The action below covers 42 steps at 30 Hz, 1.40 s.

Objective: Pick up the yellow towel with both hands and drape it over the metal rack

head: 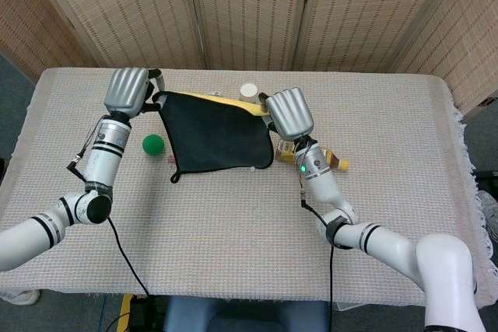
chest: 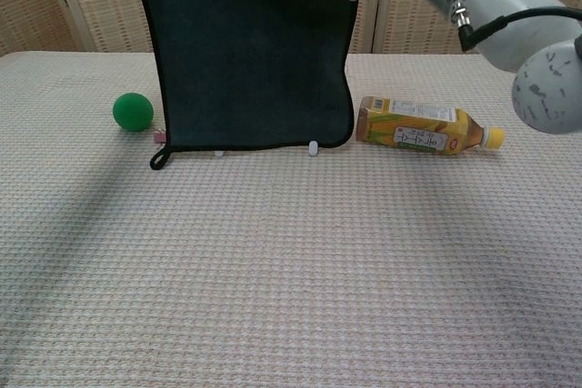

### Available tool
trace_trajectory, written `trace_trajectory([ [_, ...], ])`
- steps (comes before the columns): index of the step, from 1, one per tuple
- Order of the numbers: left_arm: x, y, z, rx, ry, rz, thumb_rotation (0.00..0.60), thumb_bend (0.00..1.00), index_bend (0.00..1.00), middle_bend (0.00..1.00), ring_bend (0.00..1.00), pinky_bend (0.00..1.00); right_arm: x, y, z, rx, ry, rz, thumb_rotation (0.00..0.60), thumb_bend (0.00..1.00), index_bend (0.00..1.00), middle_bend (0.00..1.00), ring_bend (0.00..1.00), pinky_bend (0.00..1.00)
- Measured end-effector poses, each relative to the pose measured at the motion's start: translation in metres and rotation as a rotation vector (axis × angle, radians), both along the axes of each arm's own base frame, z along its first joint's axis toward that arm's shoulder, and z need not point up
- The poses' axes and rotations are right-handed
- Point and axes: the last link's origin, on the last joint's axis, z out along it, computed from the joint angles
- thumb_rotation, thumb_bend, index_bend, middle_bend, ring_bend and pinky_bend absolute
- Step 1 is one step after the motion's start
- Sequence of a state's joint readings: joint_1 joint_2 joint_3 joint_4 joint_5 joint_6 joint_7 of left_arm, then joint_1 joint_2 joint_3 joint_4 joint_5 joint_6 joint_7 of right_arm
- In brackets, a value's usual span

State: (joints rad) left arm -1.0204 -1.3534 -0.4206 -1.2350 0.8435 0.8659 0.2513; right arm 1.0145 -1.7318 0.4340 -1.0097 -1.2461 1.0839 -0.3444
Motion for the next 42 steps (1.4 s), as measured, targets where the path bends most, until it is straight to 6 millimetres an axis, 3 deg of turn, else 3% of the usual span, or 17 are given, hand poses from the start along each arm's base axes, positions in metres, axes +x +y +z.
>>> trace_trajectory([
  [3, 0.0, 0.002, -0.003, -0.013, 0.013, 0.009, 0.6, 0.51, 0.6, 1.0, 0.83, 0.91, -0.002, -0.004, -0.003, -0.001, 0.019, -0.019, 0.6, 0.64, 0.72, 0.95, 1.0, 1.0],
  [10, -0.001, 0.007, -0.01, -0.031, 0.033, 0.028, 0.6, 0.51, 0.5, 0.93, 0.77, 0.9, -0.006, -0.011, -0.009, 0.008, 0.069, -0.067, 0.6, 0.54, 0.33, 0.92, 1.0, 1.0],
  [13, -0.004, 0.01, -0.012, -0.038, 0.037, 0.045, 0.6, 0.48, 0.4, 0.81, 0.65, 0.89, -0.007, -0.013, -0.009, 0.014, 0.087, -0.092, 0.6, 0.42, 0.14, 0.9, 1.0, 1.0],
  [16, -0.004, 0.011, -0.015, -0.045, 0.045, 0.06, 0.6, 0.36, 0.27, 0.58, 0.47, 0.82, -0.007, -0.015, -0.007, 0.014, 0.099, -0.109, 0.6, 0.35, 0.03, 0.9, 1.0, 1.0],
  [18, -0.005, 0.011, -0.016, -0.048, 0.044, 0.066, 0.6, 0.32, 0.2, 0.42, 0.34, 0.74, -0.005, -0.016, -0.006, 0.017, 0.094, -0.112, 0.6, 0.34, 0.01, 0.9, 1.0, 1.0],
  [22, -0.005, 0.01, -0.016, -0.063, 0.019, 0.087, 0.6, 0.23, 0.09, 0.19, 0.11, 0.46, -0.005, -0.013, -0.003, 0.013, 0.096, -0.099, 0.6, 0.34, 0.01, 0.9, 1.0, 1.0],
  [26, -0.006, 0.006, -0.015, -0.107, -0.025, 0.114, 0.6, 0.14, 0.03, 0.11, 0.02, 0.3, -0.01, -0.008, 0.0, 0.013, 0.103, -0.083, 0.6, 0.34, 0.01, 0.89, 1.0, 1.0],
  [30, -0.011, 0.002, -0.011, -0.128, -0.058, 0.15, 0.593, 0.04, 0.01, 0.05, 0.0, 0.25, -0.016, -0.002, 0.005, 0.015, 0.102, -0.077, 0.6, 0.34, 0.01, 0.89, 1.0, 1.0],
  [37, -0.01, 0.006, -0.009, -0.105, -0.076, 0.16, 0.451, 0.03, 0.0, 0.0, 0.0, 0.2, -0.027, 0.003, 0.015, 0.01, 0.099, -0.077, 0.6, 0.34, 0.01, 0.89, 1.0, 1.0],
  [38, -0.011, 0.006, -0.008, -0.104, -0.077, 0.16, 0.452, 0.03, 0.0, 0.0, 0.0, 0.2, -0.03, 0.004, 0.017, 0.008, 0.1, -0.078, 0.6, 0.34, 0.01, 0.89, 1.0, 1.0],
  [41, -0.015, 0.003, -0.007, -0.1, -0.082, 0.163, 0.582, 0.03, 0.0, 0.0, 0.0, 0.2, -0.035, 0.007, 0.022, 0.009, 0.101, -0.078, 0.6, 0.34, 0.01, 0.88, 1.0, 1.0],
  [42, -0.017, 0.002, -0.006, -0.098, -0.083, 0.165, 0.599, 0.03, 0.0, 0.0, 0.0, 0.2, -0.037, 0.008, 0.023, 0.011, 0.102, -0.076, 0.6, 0.34, 0.01, 0.88, 0.99, 1.0],
])
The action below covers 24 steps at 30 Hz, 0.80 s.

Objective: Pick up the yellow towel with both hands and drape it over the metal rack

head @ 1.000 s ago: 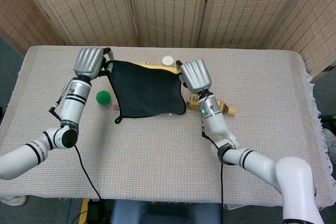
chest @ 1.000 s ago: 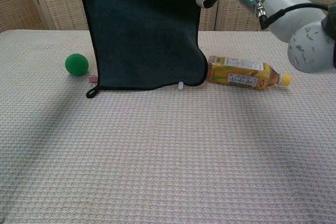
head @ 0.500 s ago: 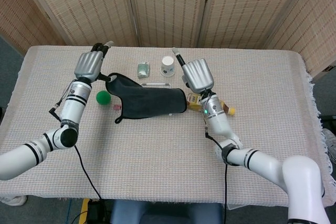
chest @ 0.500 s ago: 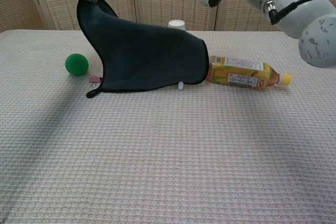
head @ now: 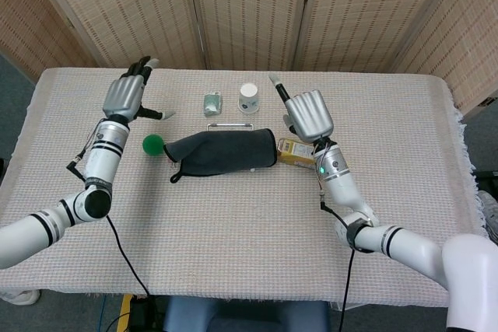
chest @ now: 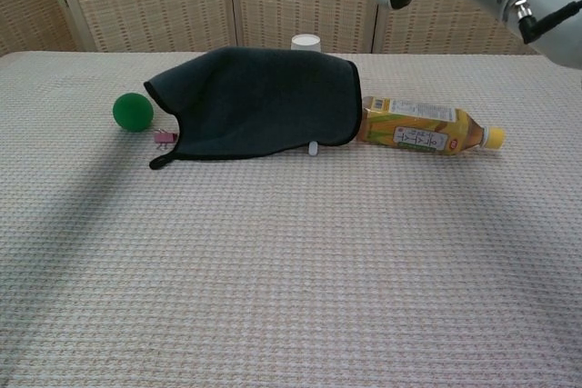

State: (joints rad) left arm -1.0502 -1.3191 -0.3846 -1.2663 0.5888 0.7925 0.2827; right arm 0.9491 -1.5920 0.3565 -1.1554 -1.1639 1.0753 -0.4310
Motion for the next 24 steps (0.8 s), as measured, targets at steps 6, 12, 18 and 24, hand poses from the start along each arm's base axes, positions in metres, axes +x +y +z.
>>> trace_trajectory([
  [6, -0.016, -0.018, 0.004, -0.001, 0.014, 0.015, 0.6, 0.03, 0.07, 0.0, 0.0, 0.2, -0.014, 0.014, 0.012, 0.023, 0.009, 0.01, 0.6, 0.34, 0.01, 0.84, 0.94, 1.0],
  [12, -0.045, -0.054, 0.012, 0.014, 0.022, 0.03, 0.6, 0.03, 0.09, 0.03, 0.0, 0.2, -0.032, 0.037, 0.03, 0.069, -0.001, -0.001, 0.6, 0.34, 0.05, 0.76, 0.86, 1.0],
  [18, -0.079, -0.097, 0.023, 0.049, 0.028, 0.051, 0.6, 0.05, 0.11, 0.04, 0.0, 0.2, -0.064, 0.067, 0.057, 0.124, -0.012, -0.048, 0.6, 0.35, 0.13, 0.58, 0.61, 0.77],
  [24, -0.113, -0.141, 0.031, 0.085, 0.075, 0.075, 0.6, 0.05, 0.13, 0.05, 0.0, 0.2, -0.108, 0.109, 0.076, 0.225, -0.025, -0.137, 0.6, 0.36, 0.14, 0.4, 0.36, 0.53],
])
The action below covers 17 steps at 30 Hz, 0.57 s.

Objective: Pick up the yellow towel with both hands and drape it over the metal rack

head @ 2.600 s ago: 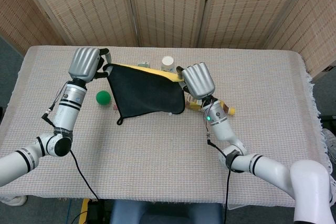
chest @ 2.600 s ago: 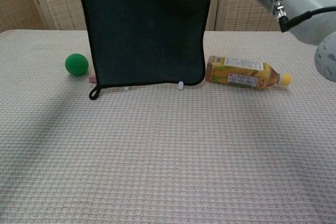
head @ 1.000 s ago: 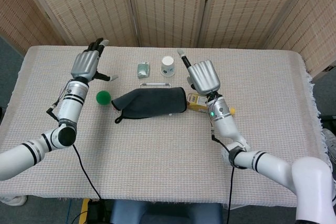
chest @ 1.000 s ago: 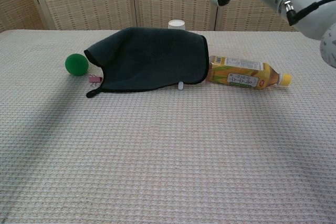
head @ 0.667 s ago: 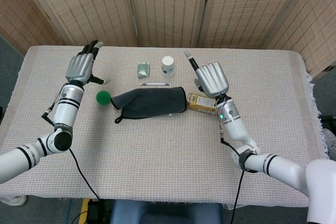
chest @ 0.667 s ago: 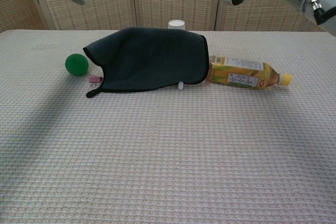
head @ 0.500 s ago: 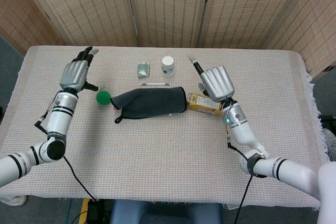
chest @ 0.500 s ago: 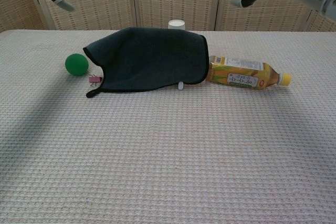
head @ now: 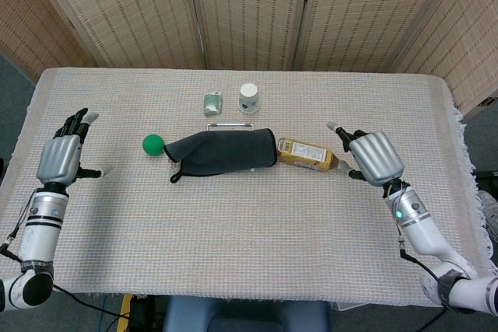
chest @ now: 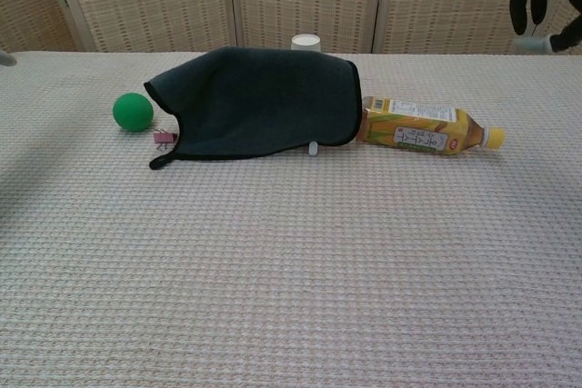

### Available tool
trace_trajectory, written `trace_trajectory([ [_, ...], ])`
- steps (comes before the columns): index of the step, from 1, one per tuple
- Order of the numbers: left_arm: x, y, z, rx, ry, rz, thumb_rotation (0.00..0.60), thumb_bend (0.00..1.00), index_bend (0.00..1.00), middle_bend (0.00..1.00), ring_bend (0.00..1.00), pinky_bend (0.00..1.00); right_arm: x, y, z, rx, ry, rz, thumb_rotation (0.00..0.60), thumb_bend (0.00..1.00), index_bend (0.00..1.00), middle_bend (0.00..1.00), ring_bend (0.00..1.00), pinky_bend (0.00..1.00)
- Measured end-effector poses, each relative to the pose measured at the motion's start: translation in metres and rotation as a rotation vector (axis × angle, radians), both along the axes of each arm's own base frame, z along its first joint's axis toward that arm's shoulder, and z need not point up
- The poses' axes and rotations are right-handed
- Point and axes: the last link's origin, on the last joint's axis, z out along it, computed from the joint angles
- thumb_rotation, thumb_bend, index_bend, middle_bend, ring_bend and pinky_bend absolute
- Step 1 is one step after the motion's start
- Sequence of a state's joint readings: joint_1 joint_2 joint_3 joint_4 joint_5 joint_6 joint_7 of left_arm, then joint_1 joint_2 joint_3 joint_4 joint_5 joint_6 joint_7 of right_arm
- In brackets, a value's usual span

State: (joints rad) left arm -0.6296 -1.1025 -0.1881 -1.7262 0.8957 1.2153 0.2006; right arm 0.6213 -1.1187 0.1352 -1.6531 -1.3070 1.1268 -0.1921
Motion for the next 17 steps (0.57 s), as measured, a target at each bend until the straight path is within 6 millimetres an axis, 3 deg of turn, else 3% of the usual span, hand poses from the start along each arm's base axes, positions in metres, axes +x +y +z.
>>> trace_trajectory([
  [9, -0.035, -0.076, 0.009, 0.066, 0.035, 0.034, 0.6, 0.05, 0.15, 0.07, 0.0, 0.2, -0.05, 0.061, 0.009, -0.029, -0.05, -0.045, 0.6, 0.36, 0.14, 0.36, 0.32, 0.5],
  [17, -0.053, -0.139, 0.0, 0.08, 0.044, 0.051, 0.6, 0.05, 0.17, 0.08, 0.0, 0.2, -0.091, 0.111, 0.011, -0.077, -0.088, -0.163, 0.6, 0.36, 0.14, 0.36, 0.32, 0.49],
])
